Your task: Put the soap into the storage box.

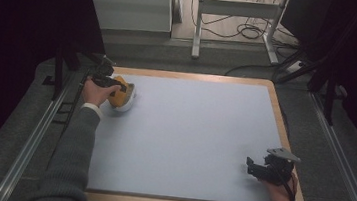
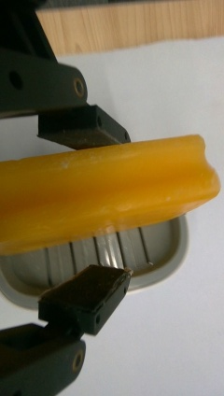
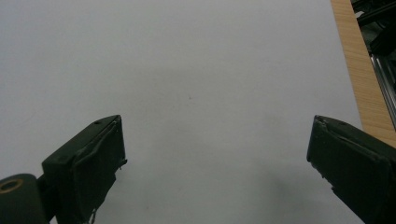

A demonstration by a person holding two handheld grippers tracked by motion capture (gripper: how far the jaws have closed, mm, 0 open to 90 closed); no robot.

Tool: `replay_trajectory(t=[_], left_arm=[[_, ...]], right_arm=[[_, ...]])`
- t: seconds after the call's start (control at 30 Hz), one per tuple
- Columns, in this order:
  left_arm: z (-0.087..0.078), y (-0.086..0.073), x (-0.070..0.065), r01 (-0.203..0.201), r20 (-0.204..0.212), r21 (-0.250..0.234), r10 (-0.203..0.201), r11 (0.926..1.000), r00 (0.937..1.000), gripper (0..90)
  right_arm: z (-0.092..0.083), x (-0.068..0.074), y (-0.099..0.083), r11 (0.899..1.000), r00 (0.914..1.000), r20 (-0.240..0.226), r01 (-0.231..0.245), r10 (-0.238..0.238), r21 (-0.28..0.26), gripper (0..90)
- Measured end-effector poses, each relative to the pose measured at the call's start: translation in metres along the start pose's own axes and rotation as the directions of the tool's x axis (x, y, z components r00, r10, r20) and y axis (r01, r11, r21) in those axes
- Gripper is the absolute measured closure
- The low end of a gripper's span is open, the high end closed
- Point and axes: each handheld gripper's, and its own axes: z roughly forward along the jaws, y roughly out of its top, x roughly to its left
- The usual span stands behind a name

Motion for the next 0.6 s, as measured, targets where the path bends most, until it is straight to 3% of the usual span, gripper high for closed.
replay_trajectory(t=[0.1, 0.37, 0.47, 0.6], left_arm=[[-0.006, -0.001, -0.001, -0.01, 0.013, 0.0, 0.01, 1.0, 0.9999, 27.1], [-0.026, -0.005, -0.003, -0.016, 0.054, -0.088, 0.021, 0.996, 0.9983, 19.7], [-0.035, -0.011, -0.006, -0.035, 0.098, -0.123, 0.047, 0.9918, 0.9941, 18.2], [-0.041, -0.02, -0.012, -0.072, 0.112, -0.14, 0.088, 0.9875, 0.9899, 17.6]], right_arm=[[0.001, 0.0, 0.0, 1.0, 1.0, 0.003, 0.002, -0.002, 0.004, 4.3], [0.001, 0.001, 0.0, 1.0, 1.0, 0.005, 0.004, -0.004, 0.001, 4.3], [0.0, 0.0, 0.0, 1.0, 1.0, 0.003, 0.003, -0.003, 0.0, 4.4], [0.0, 0.001, 0.001, 1.0, 1.0, 0.002, 0.006, -0.006, -0.003, 4.4]])
